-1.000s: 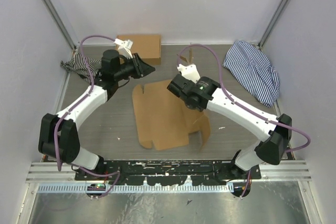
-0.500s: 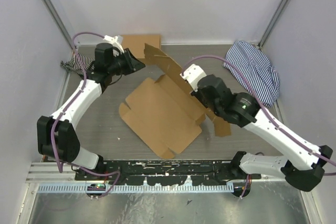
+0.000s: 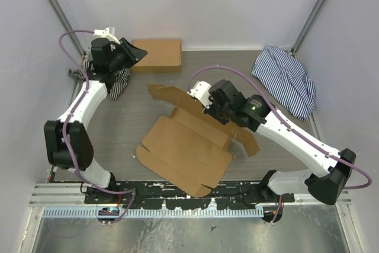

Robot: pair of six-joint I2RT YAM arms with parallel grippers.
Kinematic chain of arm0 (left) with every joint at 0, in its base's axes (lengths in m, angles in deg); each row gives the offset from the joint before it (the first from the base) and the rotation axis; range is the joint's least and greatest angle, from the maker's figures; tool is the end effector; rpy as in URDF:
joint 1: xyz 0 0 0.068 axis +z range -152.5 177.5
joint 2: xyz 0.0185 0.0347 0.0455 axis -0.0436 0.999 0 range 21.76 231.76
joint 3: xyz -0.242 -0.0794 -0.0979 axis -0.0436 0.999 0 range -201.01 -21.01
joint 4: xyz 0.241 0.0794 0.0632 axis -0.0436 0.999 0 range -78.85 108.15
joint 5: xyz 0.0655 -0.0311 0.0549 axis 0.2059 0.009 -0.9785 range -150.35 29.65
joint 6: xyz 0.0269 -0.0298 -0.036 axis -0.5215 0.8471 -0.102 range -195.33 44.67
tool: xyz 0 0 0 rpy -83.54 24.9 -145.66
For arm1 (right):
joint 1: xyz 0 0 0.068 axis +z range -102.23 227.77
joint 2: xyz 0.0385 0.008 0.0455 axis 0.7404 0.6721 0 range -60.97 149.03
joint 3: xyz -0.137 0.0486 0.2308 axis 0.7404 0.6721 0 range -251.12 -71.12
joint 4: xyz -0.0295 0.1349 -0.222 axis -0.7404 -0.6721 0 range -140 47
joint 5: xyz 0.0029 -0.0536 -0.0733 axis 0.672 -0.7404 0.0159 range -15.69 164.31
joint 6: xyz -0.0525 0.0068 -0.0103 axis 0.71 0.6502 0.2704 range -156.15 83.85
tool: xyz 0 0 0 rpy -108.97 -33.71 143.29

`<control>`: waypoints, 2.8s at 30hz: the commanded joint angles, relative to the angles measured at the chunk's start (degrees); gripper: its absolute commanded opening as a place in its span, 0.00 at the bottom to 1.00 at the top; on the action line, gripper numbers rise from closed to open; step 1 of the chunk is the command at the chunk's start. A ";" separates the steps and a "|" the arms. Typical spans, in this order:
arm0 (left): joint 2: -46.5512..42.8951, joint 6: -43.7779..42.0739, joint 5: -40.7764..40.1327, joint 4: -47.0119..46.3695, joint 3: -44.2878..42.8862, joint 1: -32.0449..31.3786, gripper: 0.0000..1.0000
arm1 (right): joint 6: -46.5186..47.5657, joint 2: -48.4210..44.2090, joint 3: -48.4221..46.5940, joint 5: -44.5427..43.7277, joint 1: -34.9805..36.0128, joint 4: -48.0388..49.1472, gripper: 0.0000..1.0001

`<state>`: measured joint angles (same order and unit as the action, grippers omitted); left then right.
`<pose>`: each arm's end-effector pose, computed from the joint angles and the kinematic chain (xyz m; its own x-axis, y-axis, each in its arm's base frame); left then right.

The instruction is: Fold the paper box

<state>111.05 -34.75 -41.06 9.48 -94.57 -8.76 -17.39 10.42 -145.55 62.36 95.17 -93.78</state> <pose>0.3697 -0.0524 0.3427 -0.4577 -0.5675 -0.6844 0.1630 0.7032 -0.6921 0.1748 0.1794 0.3560 -0.2730 -0.7617 -0.5876 -0.7537 0.5489 -0.3614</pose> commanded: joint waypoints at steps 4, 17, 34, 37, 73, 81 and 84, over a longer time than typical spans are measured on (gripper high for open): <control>16.25 9.11 10.82 -14.33 -7.42 0.23 0.33 | 1.10 1.06 -0.93 4.64 0.11 2.01 0.01; 19.82 12.03 17.64 -23.90 2.52 -0.02 0.31 | -1.25 5.60 -1.27 3.11 -1.06 2.33 0.01; 16.30 7.03 18.57 -18.27 7.87 -3.91 0.32 | -6.42 10.76 -6.45 6.36 -7.30 1.27 0.03; 13.92 7.66 18.73 -18.96 10.68 -4.23 0.32 | -6.63 10.29 -6.40 7.06 -7.26 1.24 0.07; 4.29 12.06 18.08 -18.17 23.00 -7.60 0.33 | -10.39 17.18 -18.75 17.50 -7.87 6.33 0.50; 2.71 13.07 17.92 -16.21 23.66 -8.01 0.33 | -9.92 19.36 -17.60 21.93 -7.85 6.75 0.45; 2.59 13.16 17.96 -15.62 23.17 -8.05 0.34 | -9.71 18.77 -15.70 23.09 -7.86 6.75 0.43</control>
<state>115.34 -22.08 -23.79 -7.35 -71.27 -16.54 -27.27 30.68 -162.05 82.23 87.39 -89.28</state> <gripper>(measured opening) 0.333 0.442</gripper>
